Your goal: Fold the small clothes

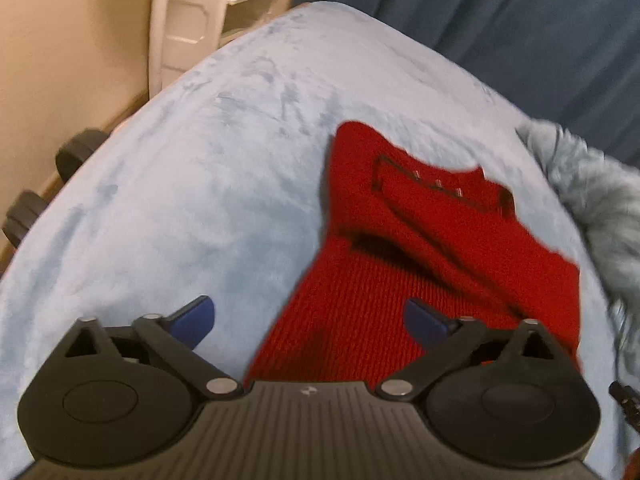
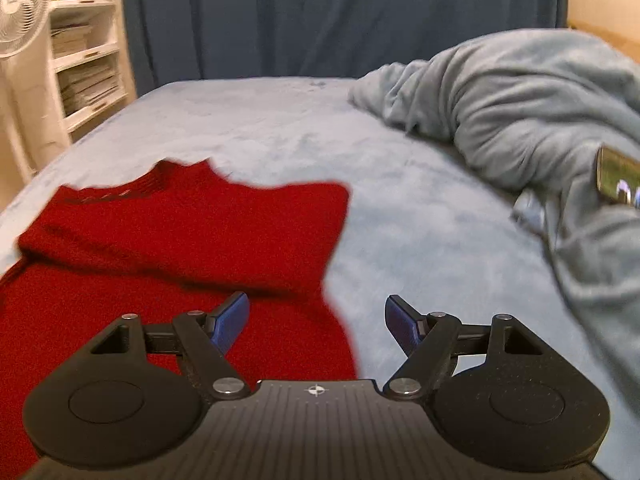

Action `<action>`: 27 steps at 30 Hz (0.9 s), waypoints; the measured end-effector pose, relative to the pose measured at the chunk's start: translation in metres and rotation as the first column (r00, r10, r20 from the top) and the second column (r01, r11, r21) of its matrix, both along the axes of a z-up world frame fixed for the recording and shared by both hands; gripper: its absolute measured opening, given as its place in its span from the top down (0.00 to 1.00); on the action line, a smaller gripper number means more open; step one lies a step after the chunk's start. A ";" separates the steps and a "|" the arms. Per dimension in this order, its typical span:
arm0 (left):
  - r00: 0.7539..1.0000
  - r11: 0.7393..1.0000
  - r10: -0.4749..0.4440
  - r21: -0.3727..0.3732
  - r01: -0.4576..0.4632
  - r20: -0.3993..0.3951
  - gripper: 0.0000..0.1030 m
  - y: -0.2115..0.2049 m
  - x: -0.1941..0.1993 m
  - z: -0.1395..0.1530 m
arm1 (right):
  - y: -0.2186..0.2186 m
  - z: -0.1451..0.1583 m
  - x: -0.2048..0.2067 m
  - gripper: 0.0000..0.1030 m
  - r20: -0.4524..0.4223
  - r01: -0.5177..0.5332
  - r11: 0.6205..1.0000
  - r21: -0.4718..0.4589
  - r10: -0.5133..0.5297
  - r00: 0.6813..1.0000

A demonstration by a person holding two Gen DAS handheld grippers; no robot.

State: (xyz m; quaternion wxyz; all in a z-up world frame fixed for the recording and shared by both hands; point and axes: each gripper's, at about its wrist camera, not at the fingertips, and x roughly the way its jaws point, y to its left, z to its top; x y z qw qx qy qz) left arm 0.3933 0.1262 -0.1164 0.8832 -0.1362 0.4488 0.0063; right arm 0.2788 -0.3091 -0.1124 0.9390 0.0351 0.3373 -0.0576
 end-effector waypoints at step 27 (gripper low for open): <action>0.962 0.948 -0.273 0.176 0.265 0.023 0.00 -0.054 -0.265 0.046 | 0.111 0.077 -0.247 0.25 0.016 -0.107 0.994 0.003 0.107 0.994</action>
